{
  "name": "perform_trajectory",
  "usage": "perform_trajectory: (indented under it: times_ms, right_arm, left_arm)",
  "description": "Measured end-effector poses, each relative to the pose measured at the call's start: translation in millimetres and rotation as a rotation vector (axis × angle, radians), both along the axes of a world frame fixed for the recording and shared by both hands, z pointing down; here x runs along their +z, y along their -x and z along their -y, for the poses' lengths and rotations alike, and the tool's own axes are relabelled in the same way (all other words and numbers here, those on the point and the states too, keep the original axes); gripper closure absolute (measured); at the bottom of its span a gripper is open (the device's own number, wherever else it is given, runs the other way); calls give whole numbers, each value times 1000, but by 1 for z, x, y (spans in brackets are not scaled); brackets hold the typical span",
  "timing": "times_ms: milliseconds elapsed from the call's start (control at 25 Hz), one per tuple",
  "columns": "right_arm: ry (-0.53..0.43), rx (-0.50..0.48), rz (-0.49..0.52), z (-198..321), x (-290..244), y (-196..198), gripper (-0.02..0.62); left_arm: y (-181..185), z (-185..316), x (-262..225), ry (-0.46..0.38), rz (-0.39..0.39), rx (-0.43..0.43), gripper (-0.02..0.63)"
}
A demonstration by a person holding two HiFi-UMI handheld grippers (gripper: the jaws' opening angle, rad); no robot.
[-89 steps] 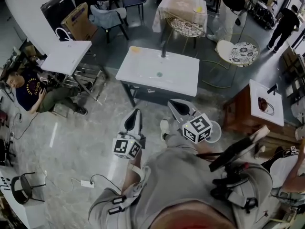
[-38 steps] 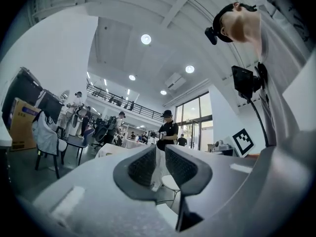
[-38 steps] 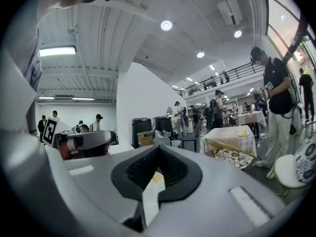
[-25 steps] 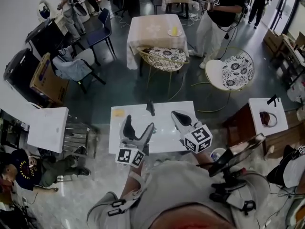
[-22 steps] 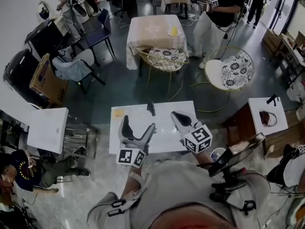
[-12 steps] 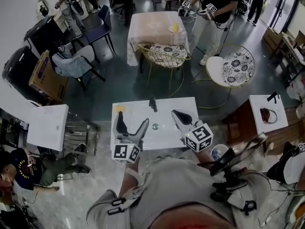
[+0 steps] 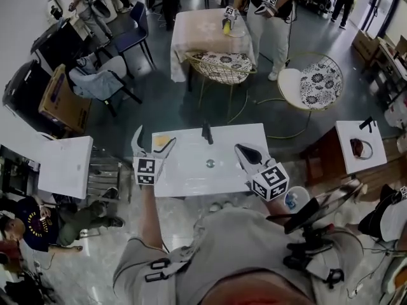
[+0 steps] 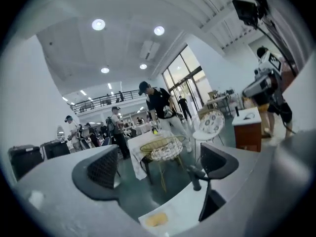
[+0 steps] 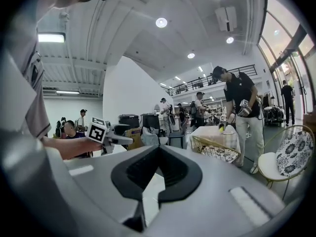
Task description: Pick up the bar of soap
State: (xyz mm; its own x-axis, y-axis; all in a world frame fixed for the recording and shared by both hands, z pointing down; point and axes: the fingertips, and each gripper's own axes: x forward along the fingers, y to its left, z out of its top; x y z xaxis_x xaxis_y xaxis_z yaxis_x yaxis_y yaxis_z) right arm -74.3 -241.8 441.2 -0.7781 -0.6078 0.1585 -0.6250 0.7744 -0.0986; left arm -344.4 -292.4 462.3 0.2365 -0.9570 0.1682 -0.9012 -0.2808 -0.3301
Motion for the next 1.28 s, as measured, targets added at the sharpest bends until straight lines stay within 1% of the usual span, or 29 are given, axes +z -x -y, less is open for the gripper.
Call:
perform_trajectory:
  times_ms: [160, 280, 400, 480, 680, 840, 920, 1040, 1280]
  right_arm:
    - [2, 13, -6, 3, 3, -1, 592]
    - [4, 24, -9, 7, 6, -2, 592]
    - [10, 34, -7, 9, 7, -3, 592]
    - [17, 44, -12, 9, 9, -5, 592]
    - [24, 76, -27, 15, 11, -8, 592]
    - [44, 117, -45, 21, 17, -17, 592]
    - [54, 128, -49, 24, 20, -20, 592]
    - [53, 139, -52, 32, 20, -20, 592]
    - [73, 171, -64, 45, 29, -21, 592]
  left_arm:
    - [19, 33, 62, 169, 239, 43, 83]
    - [28, 54, 105, 291, 364, 93, 83]
    - [34, 68, 147, 409, 503, 166, 83]
    - [38, 73, 175, 480, 567, 221, 83]
    - [63, 82, 237, 660, 609, 317, 84]
    - [85, 83, 284, 793, 689, 373, 84]
    - [90, 85, 304, 840, 706, 396, 86]
    - [99, 95, 326, 897, 707, 406, 94]
    - [107, 104, 360, 963, 692, 402, 100]
